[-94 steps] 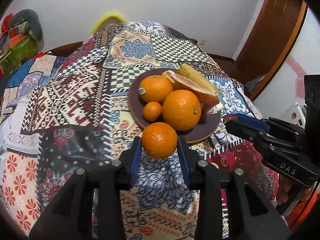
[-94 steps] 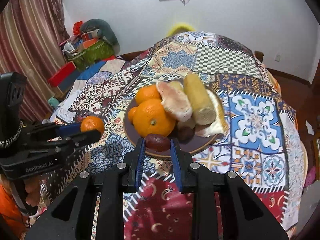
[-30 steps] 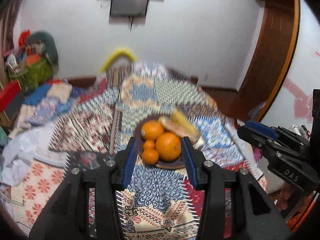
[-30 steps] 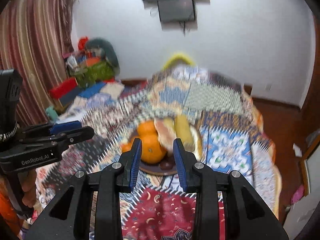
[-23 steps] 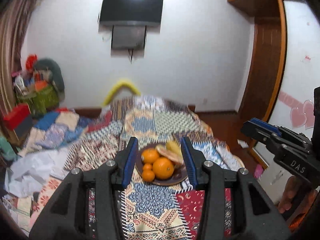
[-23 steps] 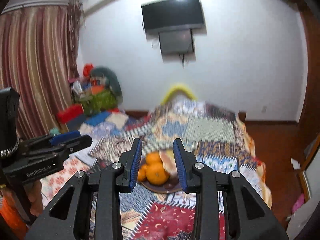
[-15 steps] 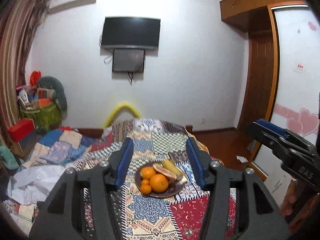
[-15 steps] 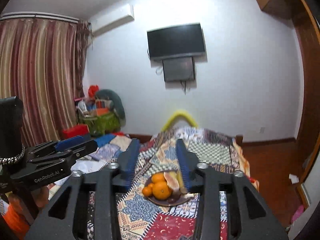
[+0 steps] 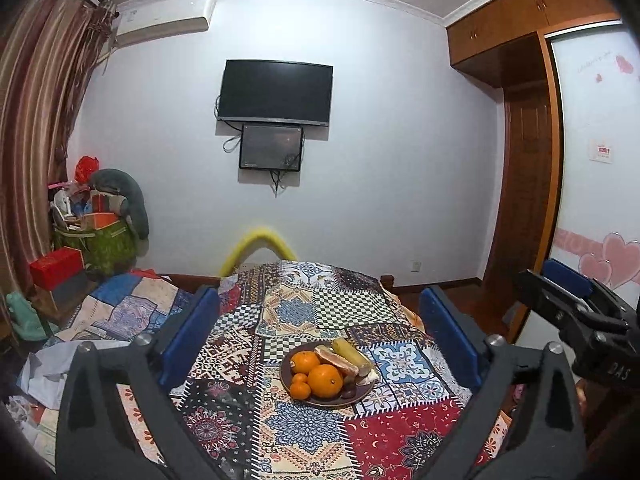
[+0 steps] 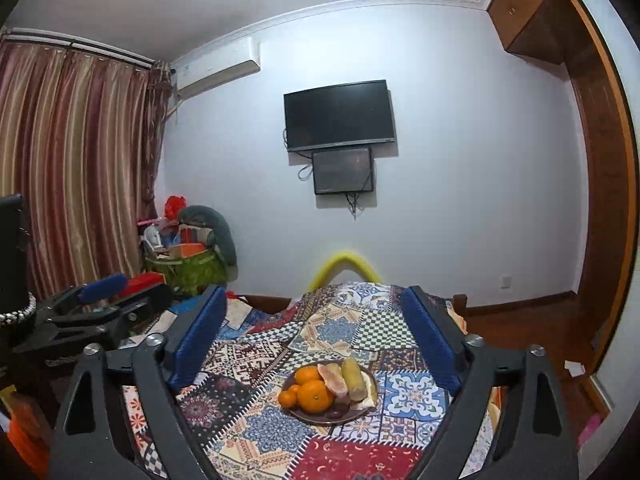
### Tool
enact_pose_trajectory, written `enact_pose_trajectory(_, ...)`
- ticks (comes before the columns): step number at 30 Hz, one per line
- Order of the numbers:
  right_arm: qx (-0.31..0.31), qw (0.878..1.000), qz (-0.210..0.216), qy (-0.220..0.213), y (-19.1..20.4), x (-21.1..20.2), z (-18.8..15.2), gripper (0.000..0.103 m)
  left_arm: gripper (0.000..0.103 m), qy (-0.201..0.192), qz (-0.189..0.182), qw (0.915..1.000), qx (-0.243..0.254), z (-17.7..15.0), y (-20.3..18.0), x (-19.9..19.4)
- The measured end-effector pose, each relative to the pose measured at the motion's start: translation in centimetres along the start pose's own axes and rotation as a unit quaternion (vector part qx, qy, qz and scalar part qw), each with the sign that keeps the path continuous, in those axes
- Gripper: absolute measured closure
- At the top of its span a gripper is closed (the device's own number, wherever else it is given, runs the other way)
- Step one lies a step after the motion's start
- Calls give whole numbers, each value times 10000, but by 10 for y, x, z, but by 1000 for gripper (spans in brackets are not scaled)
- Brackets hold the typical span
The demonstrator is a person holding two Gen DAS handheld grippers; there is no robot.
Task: Organize fruits
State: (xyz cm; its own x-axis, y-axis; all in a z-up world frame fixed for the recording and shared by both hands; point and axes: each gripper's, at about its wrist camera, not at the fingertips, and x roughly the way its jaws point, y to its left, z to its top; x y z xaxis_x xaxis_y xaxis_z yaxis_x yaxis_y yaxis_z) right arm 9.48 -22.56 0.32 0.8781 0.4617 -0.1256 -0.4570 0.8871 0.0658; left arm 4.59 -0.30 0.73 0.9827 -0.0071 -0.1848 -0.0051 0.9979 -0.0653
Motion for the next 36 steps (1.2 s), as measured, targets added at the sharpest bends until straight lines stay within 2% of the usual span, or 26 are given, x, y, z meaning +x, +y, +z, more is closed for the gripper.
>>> enact_pose_trajectory(1,31,10000,-54,-15,0,1,-1,0,0,-14,12,10000,18,0,-1,-1)
enact_pose_trajectory(36,13,9998,-220,0,-2,-14,-1,0,0,85,-43,9999,74,-7,-5,4)
